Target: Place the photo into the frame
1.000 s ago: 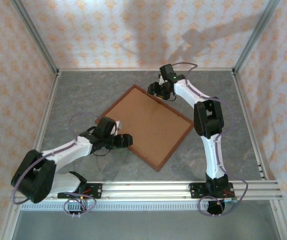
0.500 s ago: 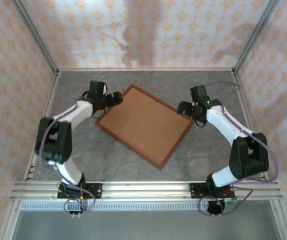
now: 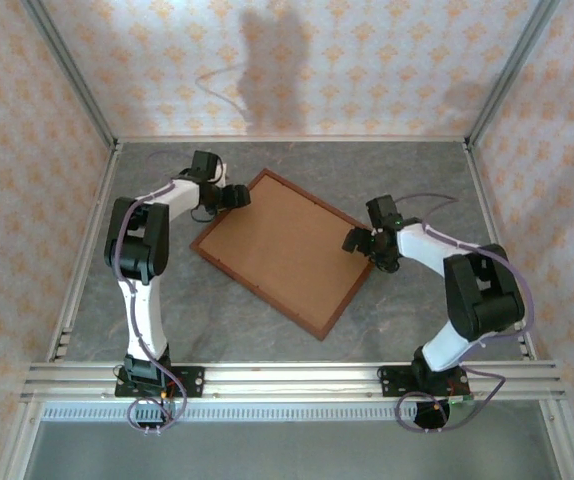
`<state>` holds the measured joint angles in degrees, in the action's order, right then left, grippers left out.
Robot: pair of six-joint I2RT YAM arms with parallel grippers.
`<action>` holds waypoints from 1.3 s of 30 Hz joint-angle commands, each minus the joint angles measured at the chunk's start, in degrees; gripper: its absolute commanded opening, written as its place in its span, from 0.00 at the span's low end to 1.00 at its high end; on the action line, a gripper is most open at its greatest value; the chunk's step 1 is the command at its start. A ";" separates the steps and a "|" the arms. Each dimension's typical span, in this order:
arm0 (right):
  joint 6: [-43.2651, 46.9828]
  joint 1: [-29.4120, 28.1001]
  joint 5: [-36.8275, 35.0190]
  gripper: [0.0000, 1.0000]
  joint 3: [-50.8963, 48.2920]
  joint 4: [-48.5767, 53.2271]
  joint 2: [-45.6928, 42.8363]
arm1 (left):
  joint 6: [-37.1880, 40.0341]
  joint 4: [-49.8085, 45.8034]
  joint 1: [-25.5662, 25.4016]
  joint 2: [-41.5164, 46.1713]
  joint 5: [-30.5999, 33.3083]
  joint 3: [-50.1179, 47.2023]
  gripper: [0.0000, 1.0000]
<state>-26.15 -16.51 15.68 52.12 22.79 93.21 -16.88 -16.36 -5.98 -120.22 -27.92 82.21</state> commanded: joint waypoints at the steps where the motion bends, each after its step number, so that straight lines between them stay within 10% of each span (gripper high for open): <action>1: 1.06 -0.05 1.71 0.86 4.56 -2.49 1.62 | 0.29 -5.27 -1.69 3.36 -3.60 -7.10 0.58; 14: 8.87 0.06 8.57 0.62 10.02 7.68 3.77 | -6.91 -1.59 -6.86 29.05 12.58 -39.90 0.27; 21: 13.27 4.22 -0.78 0.70 10.81 17.57 -2.41 | -5.24 -3.64 -6.90 32.00 14.55 -41.26 0.24; 39: 14.88 4.44 -6.76 0.37 10.20 24.27 2.53 | -4.80 -3.55 -6.77 31.41 13.89 -40.94 0.24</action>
<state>-11.88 -12.32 10.35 61.93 45.01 94.08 -21.56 -15.38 -12.27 -87.99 -14.06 42.63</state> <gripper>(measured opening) 0.374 0.244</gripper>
